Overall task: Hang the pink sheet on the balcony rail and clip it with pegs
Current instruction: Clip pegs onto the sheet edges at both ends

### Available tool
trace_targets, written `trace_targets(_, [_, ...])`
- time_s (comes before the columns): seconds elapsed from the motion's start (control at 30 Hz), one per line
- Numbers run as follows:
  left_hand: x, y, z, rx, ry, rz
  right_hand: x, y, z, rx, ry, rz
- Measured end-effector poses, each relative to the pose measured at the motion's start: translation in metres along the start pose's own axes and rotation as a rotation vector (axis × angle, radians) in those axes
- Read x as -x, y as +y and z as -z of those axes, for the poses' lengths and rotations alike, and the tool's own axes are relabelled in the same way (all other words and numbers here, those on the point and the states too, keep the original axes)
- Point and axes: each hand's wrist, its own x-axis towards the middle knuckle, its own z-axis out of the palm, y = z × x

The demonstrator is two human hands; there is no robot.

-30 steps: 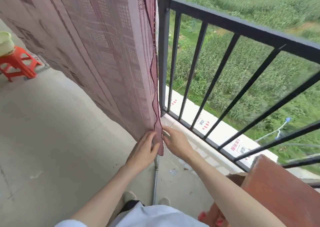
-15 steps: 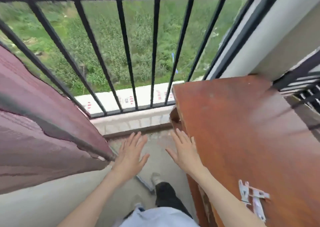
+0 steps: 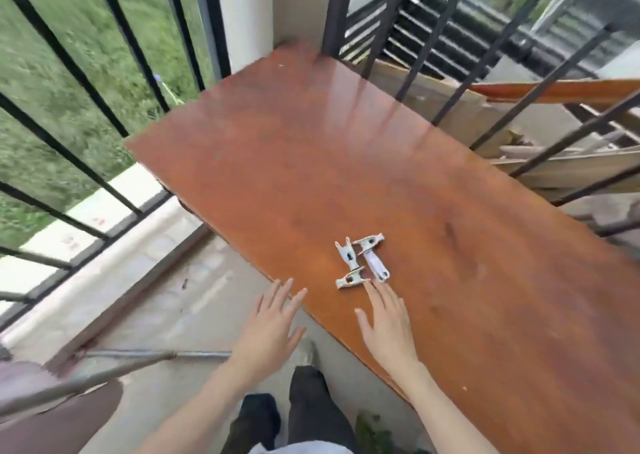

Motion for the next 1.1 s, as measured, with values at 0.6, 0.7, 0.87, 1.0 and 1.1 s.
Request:
trace_targets(0.6, [-0.021, 0.033, -0.038, 0.273, 0.12, 0.166, -0.026, 0.013, -0.02, -0.198, 0.059, -0.113])
trace_targets(0.7, [0.017, 0.026, -0.027, 0.38, 0.131, 0.239, 0.0, -0.002, -0.012, -0.325, 0.005, -0.146])
trace_targets(0.87, [0.082, -0.003, 0.012, 0.524, 0.336, 0.35, 0.025, -0.078, -0.007, -0.711, -0.218, -0.073])
trace_targets(1.0, [0.148, -0.048, 0.059, 0.52, 0.556, 0.416, 0.048, -0.176, -0.005, -0.686, -0.466, 0.271])
trace_targets(1.1, [0.203, -0.075, 0.09, 0.497, 0.711, 0.439, 0.071, -0.247, -0.012, -0.628, -0.562, 0.461])
